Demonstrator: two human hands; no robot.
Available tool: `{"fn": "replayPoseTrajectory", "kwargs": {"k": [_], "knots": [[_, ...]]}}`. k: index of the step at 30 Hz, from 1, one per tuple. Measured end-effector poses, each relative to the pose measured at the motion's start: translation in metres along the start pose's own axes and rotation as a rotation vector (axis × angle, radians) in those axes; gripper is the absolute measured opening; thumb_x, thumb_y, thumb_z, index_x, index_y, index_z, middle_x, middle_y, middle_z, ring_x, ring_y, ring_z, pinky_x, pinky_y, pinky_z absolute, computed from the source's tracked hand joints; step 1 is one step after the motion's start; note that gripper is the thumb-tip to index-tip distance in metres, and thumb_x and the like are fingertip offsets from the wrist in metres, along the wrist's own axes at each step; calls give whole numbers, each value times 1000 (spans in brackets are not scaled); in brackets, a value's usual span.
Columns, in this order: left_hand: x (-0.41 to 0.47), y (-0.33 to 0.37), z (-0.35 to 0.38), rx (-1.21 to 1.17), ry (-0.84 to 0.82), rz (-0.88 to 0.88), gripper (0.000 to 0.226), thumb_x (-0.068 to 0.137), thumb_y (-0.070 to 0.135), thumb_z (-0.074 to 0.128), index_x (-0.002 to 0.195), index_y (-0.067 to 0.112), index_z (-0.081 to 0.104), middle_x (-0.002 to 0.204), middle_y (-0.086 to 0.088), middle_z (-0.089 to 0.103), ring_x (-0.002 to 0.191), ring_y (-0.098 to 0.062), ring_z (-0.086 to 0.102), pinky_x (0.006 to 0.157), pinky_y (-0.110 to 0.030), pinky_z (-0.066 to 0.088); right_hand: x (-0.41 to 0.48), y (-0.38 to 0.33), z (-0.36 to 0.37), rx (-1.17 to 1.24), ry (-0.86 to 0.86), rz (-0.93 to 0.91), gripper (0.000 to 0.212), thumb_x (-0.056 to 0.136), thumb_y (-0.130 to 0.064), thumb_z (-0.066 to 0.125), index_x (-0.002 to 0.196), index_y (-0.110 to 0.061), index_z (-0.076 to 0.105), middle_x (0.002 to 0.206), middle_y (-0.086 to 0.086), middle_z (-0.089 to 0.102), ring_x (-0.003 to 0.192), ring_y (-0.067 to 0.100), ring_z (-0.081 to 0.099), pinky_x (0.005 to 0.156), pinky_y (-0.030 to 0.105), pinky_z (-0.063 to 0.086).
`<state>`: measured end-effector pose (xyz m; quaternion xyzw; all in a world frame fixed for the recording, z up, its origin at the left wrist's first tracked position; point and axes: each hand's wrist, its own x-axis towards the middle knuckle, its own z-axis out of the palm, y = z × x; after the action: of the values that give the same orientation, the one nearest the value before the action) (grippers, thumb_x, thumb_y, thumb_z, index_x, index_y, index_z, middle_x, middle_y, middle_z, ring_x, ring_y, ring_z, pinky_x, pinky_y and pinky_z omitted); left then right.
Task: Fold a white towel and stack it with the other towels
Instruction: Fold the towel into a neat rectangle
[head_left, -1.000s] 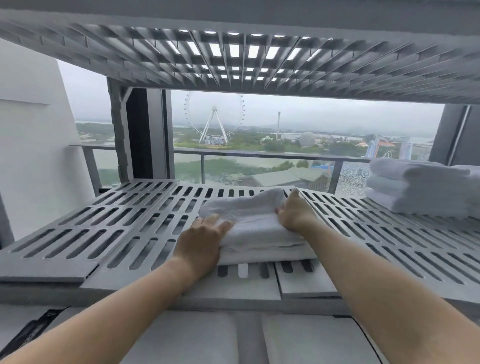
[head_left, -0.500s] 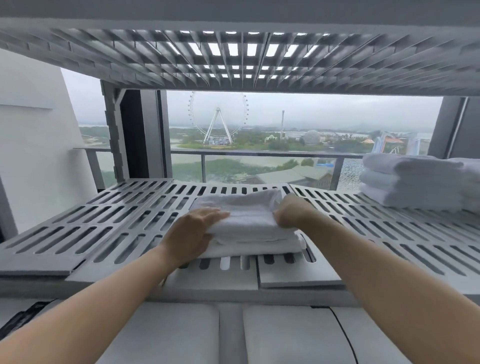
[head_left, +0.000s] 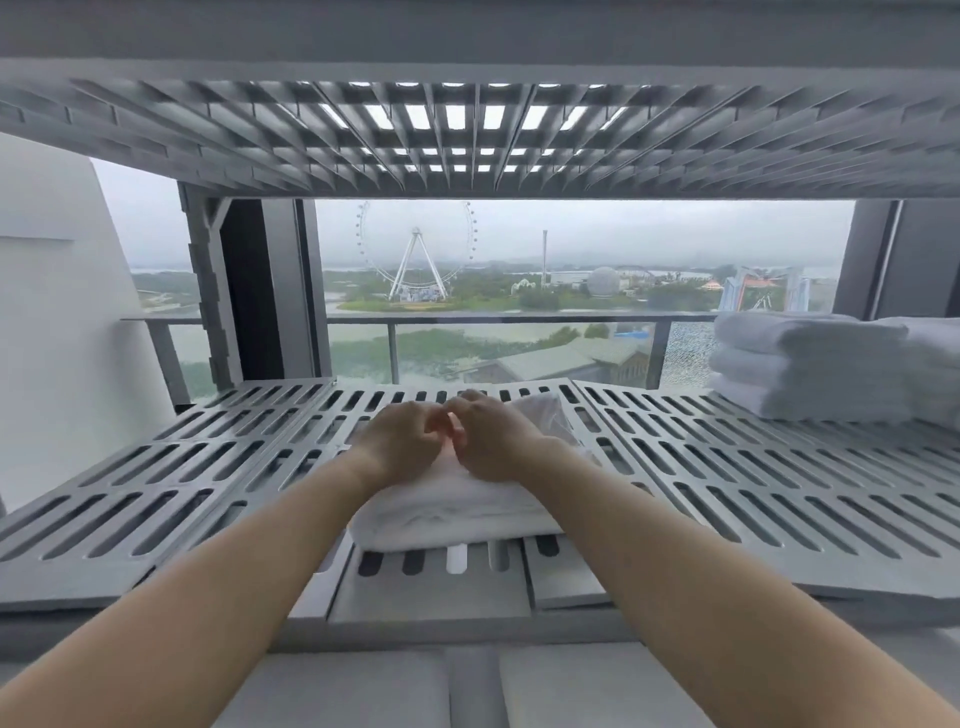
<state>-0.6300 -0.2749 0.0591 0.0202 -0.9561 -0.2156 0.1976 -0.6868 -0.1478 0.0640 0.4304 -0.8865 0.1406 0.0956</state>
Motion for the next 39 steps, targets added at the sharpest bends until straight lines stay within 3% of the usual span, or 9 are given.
{"fn": "replayPoseTrajectory", "kwargs": {"k": [4, 6, 11, 17, 23, 28, 31, 35, 39], "knots": [[12, -21, 32, 210, -209, -77, 50, 94, 35, 31, 143, 26, 26, 155, -1, 18, 143, -18, 12, 114, -49, 15, 5, 28, 22, -13, -160, 214, 54, 95, -47, 24, 146, -31, 17, 156, 3, 17, 144, 27, 9, 116, 53, 2], [11, -31, 42, 252, -281, -55, 52, 96, 45, 20, 146, 39, 6, 157, 8, -3, 144, -12, -6, 116, -49, 4, 2, 38, 31, -100, -185, 399, 64, 88, -66, 14, 145, -39, 8, 158, 1, 4, 144, 32, -1, 108, 61, -12], [14, -32, 41, 266, -296, -9, 54, 95, 54, 18, 146, 40, 5, 158, 3, -3, 143, -13, -8, 111, -30, -7, 2, 39, 26, -101, -204, 562, 82, 77, -81, 12, 146, -36, 10, 158, 7, 2, 143, 34, -1, 106, 70, -2], [13, -34, 42, 248, -274, 17, 58, 93, 59, 19, 146, 39, 7, 158, 4, -1, 143, -12, -7, 115, -33, -5, -2, 41, 26, -4, -156, 637, 82, 80, -78, 19, 147, -32, 12, 158, 7, 1, 143, 33, -1, 106, 68, 7], [8, -37, 39, 58, -112, 53, 61, 87, 63, 35, 141, 34, 34, 153, 4, 27, 141, -14, 19, 115, -45, 19, -17, 36, 23, 296, 201, 478, 34, 85, -30, 49, 118, -23, 57, 132, -2, 52, 118, 20, 45, 106, 55, 26], [0, -21, 32, 69, -2, 171, 35, 89, 45, 52, 121, 32, 57, 138, 3, 49, 127, -14, 42, 107, -45, 35, -32, 61, -15, 457, -75, 248, 44, 89, 5, 33, 119, -14, 60, 129, 3, 55, 63, -3, 48, 49, 3, 36], [-8, 8, 34, 24, -18, 313, 27, 90, 38, 54, 112, 28, 65, 125, 5, 60, 113, -8, 54, 102, -37, 43, -48, 83, -38, 407, -63, 156, 48, 86, 11, 32, 113, -12, 64, 117, 0, 61, 84, 1, 60, 59, 2, 40], [-21, 54, 55, 120, -93, 372, 56, 78, 68, 49, 123, 36, 53, 135, 13, 50, 119, -6, 49, 103, -34, 41, -62, 99, -56, 267, -7, -14, 33, 89, 4, 46, 109, -13, 66, 115, 1, 66, 98, 6, 59, 92, 16, 46], [-22, 82, 74, 279, -28, 296, 60, 79, 66, 50, 133, 41, 39, 143, 15, 41, 124, -11, 45, 100, -33, 42, -75, 107, -58, 102, -38, -131, 28, 87, -5, 55, 109, -19, 65, 110, -2, 67, 97, 10, 64, 86, 20, 49]]}}
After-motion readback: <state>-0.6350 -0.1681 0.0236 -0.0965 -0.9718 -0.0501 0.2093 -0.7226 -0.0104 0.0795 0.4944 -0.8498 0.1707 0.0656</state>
